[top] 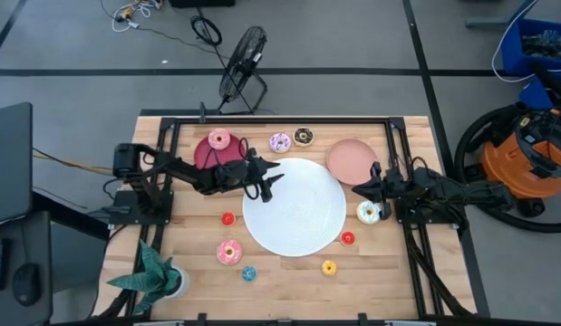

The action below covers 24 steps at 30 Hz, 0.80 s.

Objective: Pick & Place donuts
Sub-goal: Put the right small red donut on the light pink plate

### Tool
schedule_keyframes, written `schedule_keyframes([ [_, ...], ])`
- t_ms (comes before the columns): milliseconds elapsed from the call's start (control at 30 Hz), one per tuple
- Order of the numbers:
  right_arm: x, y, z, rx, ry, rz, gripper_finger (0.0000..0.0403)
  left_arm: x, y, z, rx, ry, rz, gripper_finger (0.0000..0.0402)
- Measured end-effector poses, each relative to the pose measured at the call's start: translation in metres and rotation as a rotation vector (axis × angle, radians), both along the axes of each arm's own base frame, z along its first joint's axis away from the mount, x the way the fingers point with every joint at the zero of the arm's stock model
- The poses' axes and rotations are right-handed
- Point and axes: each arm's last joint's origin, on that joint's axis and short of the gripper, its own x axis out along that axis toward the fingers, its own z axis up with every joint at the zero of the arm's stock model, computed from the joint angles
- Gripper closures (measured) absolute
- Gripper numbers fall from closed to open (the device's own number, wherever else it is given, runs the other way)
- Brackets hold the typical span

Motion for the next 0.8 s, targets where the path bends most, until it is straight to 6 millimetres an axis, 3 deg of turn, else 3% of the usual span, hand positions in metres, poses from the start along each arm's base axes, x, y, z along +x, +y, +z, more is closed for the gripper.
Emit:
schedule_keyframes([
  [200, 0.007, 0.008, 0.0, 0.114, 0.232, 0.073, 0.0342, 0.0, 0.001, 0.003, 0.026, -0.023, 0.004, 0.0214],
  [533, 0.044, 0.031, 0.01, 0.074, 0.656, 0.166, 0.0218, 0.0, 0.005, 0.003, 0.046, -0.013, 0.021, 0.0214],
  [800, 0.074, 0.06, -0.001, -0.062, 1.08, 0.173, 0.0202, 0.0, 0.005, 0.003, 0.046, -0.012, 0.021, 0.0214],
])
